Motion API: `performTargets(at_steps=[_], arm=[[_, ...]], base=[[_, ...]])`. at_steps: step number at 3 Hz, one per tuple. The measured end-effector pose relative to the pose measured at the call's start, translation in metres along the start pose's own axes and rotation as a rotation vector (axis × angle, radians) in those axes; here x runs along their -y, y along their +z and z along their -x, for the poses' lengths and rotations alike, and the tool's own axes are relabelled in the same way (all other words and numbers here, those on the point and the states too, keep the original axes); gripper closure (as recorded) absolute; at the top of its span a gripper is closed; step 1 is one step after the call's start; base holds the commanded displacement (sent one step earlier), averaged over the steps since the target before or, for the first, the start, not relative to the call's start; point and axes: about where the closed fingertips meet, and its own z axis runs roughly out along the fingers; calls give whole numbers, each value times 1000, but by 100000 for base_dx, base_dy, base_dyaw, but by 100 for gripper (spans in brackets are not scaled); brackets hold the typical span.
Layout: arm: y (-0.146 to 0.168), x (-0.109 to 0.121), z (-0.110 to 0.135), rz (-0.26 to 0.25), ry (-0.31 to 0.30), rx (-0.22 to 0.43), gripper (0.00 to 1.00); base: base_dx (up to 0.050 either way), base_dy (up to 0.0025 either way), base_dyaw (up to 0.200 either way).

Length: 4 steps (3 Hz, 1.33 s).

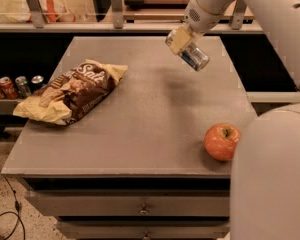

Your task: Place redbull can upright

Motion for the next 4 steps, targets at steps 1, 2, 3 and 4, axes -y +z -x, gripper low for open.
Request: performTargets(at_steps=[1, 2, 3, 4], arm=[[-14, -16, 5, 125, -52, 135, 100], [-24, -33, 12, 270, -109, 279, 100], [-32, -56, 24, 445, -175, 430, 100], [-31, -57, 25, 449, -177, 432, 100]], base=[[0, 0, 0], [0, 0, 0], [0, 0, 0], [0, 0, 0]])
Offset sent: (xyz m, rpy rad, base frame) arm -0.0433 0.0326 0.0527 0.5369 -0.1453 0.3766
